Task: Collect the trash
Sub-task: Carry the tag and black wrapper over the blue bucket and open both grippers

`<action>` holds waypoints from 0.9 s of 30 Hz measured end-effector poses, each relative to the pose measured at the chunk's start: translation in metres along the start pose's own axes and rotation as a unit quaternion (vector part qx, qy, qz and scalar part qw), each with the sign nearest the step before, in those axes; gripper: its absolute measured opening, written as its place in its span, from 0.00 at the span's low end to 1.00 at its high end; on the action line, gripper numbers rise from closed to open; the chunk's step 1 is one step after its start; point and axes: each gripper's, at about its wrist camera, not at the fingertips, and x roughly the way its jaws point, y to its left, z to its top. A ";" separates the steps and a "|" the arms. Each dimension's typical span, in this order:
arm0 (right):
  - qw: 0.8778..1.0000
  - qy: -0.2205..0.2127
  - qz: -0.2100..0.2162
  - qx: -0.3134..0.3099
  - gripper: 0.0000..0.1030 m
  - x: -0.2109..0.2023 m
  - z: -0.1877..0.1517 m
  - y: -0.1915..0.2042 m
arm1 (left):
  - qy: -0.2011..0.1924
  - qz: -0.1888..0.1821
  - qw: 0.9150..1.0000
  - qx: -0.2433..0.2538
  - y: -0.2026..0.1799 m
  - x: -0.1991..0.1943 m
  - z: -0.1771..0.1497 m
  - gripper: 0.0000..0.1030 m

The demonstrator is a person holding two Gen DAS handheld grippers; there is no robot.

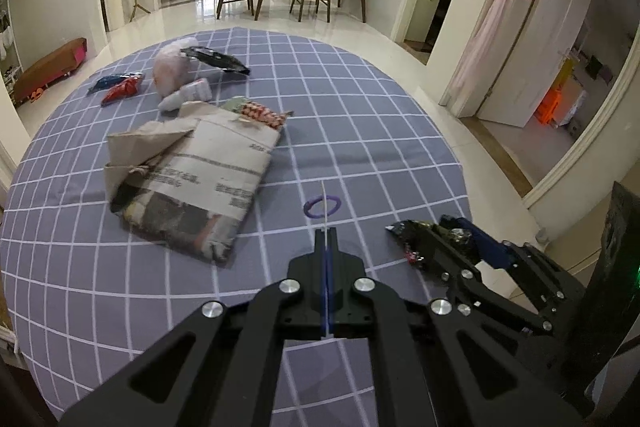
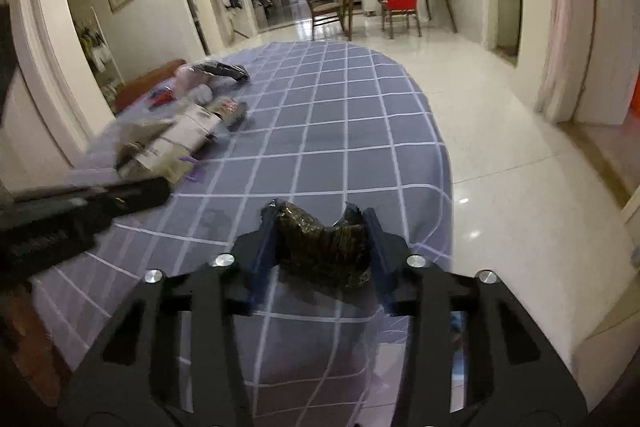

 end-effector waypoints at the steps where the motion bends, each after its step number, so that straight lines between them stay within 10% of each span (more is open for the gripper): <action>1: 1.000 -0.001 0.004 0.002 0.37 -0.001 0.000 -0.002 | 0.001 -0.001 1.000 0.002 -0.003 0.001 0.000 0.01; 12: 0.991 -0.047 0.035 0.118 0.34 -0.054 -0.006 -0.087 | 0.001 -0.039 0.998 0.050 -0.073 0.005 0.007 0.01; 22: 0.972 -0.063 -0.032 0.224 0.36 -0.094 -0.035 -0.204 | 0.033 -0.130 0.986 0.096 -0.183 0.046 0.011 0.01; 27: 0.962 -0.038 -0.024 0.270 0.51 -0.069 -0.049 -0.243 | 0.066 -0.141 0.981 0.111 -0.215 0.085 0.006 0.01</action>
